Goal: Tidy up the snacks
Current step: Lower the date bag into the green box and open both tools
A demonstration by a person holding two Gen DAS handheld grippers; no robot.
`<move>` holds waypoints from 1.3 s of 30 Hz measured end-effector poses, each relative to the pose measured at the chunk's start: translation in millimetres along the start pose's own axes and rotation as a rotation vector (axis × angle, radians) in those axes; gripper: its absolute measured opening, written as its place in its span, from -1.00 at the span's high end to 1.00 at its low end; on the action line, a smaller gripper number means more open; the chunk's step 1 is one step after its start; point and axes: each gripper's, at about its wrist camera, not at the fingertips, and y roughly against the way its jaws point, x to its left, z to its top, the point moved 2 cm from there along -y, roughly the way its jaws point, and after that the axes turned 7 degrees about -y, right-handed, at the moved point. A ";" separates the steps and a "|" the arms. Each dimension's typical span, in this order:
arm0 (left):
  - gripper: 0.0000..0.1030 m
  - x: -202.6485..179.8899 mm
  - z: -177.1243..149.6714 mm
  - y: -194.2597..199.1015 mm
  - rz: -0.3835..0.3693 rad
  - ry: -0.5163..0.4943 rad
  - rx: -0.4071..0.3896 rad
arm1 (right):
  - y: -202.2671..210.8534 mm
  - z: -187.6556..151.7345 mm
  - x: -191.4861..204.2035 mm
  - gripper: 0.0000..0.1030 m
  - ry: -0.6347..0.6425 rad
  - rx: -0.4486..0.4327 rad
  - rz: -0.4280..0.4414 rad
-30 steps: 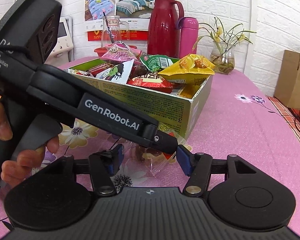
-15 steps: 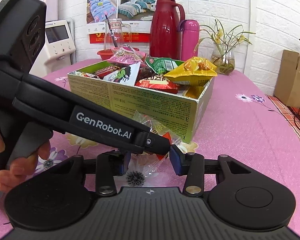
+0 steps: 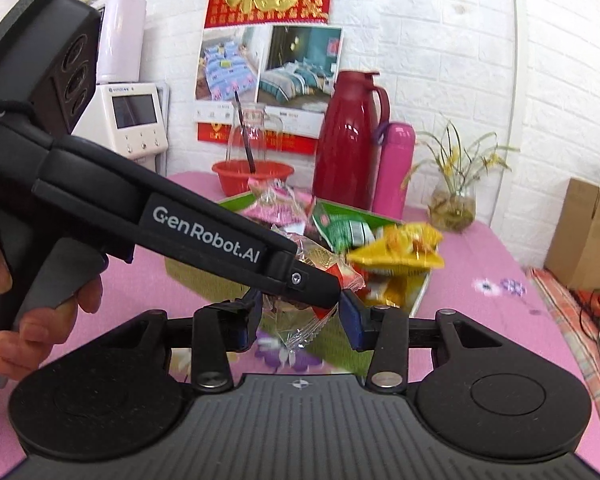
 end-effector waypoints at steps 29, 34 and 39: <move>-1.00 48.6 16.2 -37.5 0.045 0.039 -0.045 | -65.6 5.7 -28.3 -1.00 -0.054 -0.011 -0.077; -1.00 43.9 8.3 -15.0 0.124 0.027 -0.090 | -50.6 2.7 -28.4 -1.00 -0.032 -0.016 -0.099; -1.00 45.1 -1.1 10.6 0.188 0.060 -0.111 | -29.0 1.1 -26.8 -1.00 -0.049 -0.016 -0.102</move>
